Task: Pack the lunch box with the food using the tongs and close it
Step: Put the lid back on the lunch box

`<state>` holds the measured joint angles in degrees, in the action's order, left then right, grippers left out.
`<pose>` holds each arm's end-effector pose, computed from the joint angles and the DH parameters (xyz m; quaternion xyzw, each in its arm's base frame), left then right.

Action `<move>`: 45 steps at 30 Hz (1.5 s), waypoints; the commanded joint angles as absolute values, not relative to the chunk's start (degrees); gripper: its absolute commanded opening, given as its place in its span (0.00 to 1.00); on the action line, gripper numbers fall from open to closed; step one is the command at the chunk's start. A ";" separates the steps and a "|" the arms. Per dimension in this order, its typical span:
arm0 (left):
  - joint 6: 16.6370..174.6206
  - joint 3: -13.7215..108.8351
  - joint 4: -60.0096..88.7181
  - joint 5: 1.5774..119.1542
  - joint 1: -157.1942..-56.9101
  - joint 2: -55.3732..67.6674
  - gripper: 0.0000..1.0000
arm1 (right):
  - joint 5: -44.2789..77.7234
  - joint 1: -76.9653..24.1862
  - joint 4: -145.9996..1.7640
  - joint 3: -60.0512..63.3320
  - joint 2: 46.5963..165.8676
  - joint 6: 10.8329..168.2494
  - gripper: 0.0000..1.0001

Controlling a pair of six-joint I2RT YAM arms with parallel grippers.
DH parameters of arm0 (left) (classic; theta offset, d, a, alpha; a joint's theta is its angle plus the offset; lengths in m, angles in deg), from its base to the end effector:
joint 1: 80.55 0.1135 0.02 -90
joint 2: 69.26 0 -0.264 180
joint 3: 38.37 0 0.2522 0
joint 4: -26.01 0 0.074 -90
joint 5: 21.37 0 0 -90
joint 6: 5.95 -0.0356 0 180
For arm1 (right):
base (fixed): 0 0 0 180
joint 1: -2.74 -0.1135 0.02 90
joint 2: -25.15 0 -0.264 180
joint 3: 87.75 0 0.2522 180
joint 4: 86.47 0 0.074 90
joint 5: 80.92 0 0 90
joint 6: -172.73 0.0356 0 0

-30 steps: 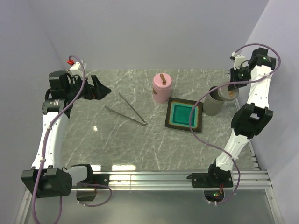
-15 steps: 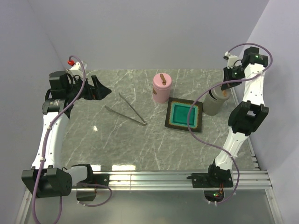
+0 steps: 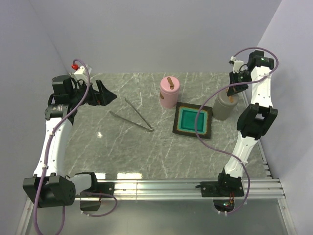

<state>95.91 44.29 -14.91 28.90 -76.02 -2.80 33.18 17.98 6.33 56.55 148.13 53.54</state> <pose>0.2499 -0.0030 0.3835 0.0685 0.8100 -0.3180 0.4879 0.4211 -0.0997 0.3257 -0.1506 0.9540 0.1313 0.2236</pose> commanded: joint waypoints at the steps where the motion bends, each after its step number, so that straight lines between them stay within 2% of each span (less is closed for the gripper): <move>1: 96.00 43.59 -12.71 28.02 -75.81 -3.96 1.00 | 32.99 17.59 9.90 58.37 149.43 54.42 0.01; 9: 96.35 44.03 -12.97 27.58 -75.81 -3.43 1.00 | 33.51 17.59 9.03 54.87 149.61 56.09 0.08; 13: 96.35 44.21 -12.97 27.58 -75.81 -3.34 1.00 | 34.48 17.94 7.97 52.31 149.69 56.80 0.03; 20: 96.18 44.47 -13.68 27.67 -75.89 -3.16 0.99 | 37.82 19.26 8.06 52.05 150.57 57.94 0.04; 30: 96.35 44.82 -13.68 27.67 -75.89 -2.73 0.99 | 39.31 20.23 2.71 43.17 148.46 58.64 0.04; 45: 96.00 45.35 -14.20 27.93 -75.81 -2.38 1.00 | 42.30 20.31 -8.10 45.72 149.43 66.29 0.04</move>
